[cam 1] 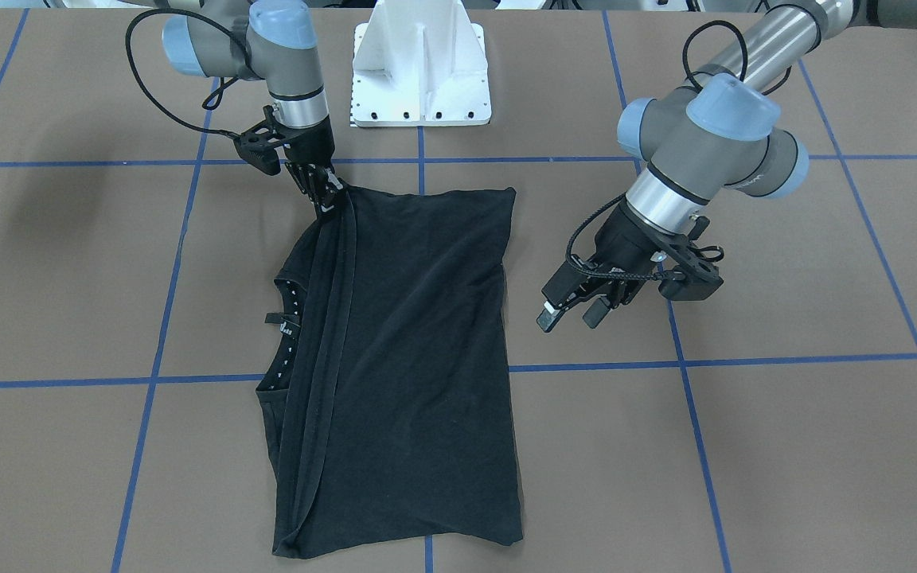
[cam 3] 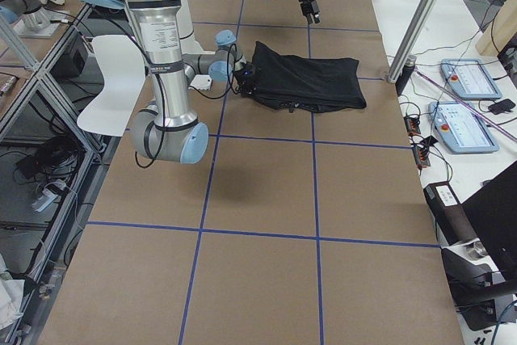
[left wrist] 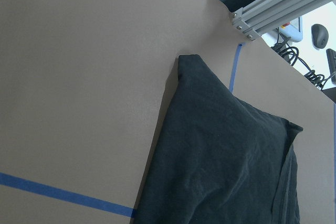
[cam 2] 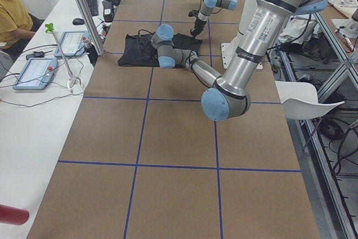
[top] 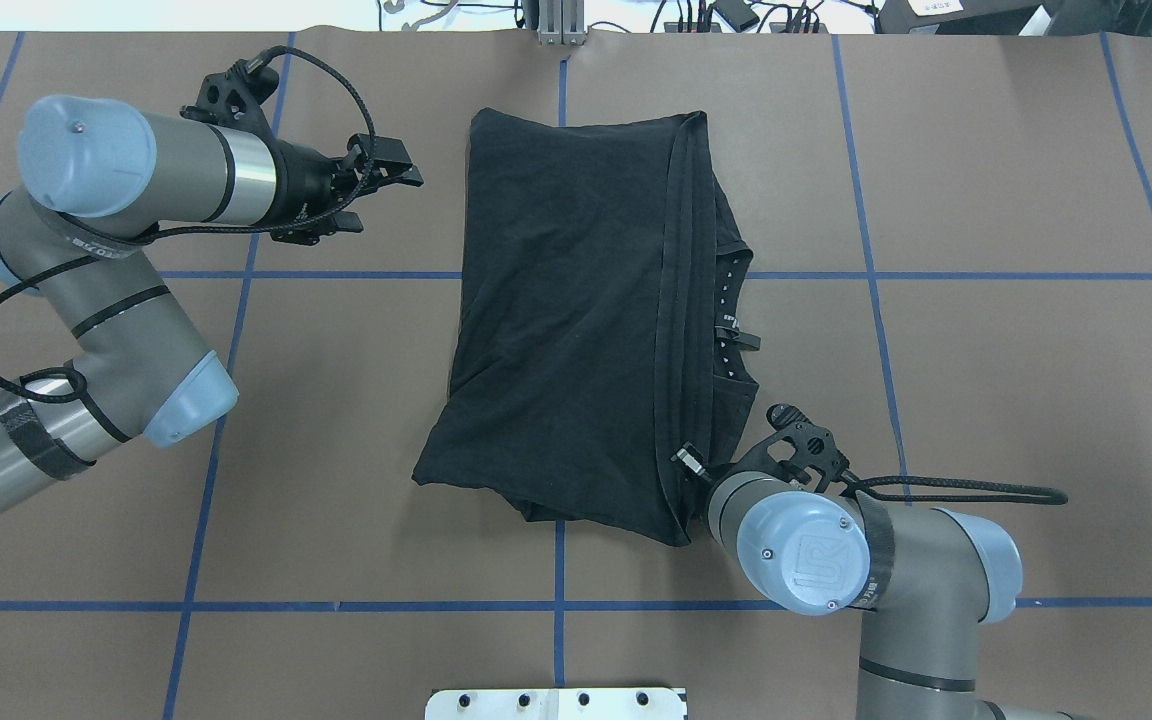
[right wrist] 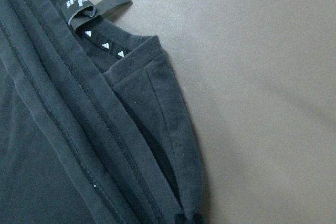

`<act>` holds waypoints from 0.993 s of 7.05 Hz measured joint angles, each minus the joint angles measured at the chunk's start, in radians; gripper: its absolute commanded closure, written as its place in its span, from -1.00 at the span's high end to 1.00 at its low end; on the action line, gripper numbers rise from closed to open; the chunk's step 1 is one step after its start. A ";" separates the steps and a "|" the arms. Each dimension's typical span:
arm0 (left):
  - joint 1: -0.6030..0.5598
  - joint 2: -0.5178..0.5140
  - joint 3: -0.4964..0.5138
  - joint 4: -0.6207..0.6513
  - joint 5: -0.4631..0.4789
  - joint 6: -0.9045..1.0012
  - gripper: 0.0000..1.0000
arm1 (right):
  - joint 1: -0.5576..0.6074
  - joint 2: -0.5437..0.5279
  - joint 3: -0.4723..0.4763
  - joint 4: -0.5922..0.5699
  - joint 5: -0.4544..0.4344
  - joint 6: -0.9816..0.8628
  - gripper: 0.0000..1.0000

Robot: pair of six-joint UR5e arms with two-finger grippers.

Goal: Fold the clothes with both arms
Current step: 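Lower the left gripper to the other near corner and grasp both corners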

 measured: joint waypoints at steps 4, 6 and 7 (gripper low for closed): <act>0.203 0.165 -0.209 -0.004 0.184 -0.228 0.86 | 0.002 -0.006 0.040 -0.033 0.002 -0.005 -1.00; 0.357 0.239 -0.258 -0.003 0.298 -0.322 0.61 | 0.003 -0.017 0.042 -0.033 0.003 -0.007 -1.00; 0.395 0.252 -0.261 -0.002 0.313 -0.340 0.59 | 0.003 -0.020 0.043 -0.033 0.003 -0.008 -1.00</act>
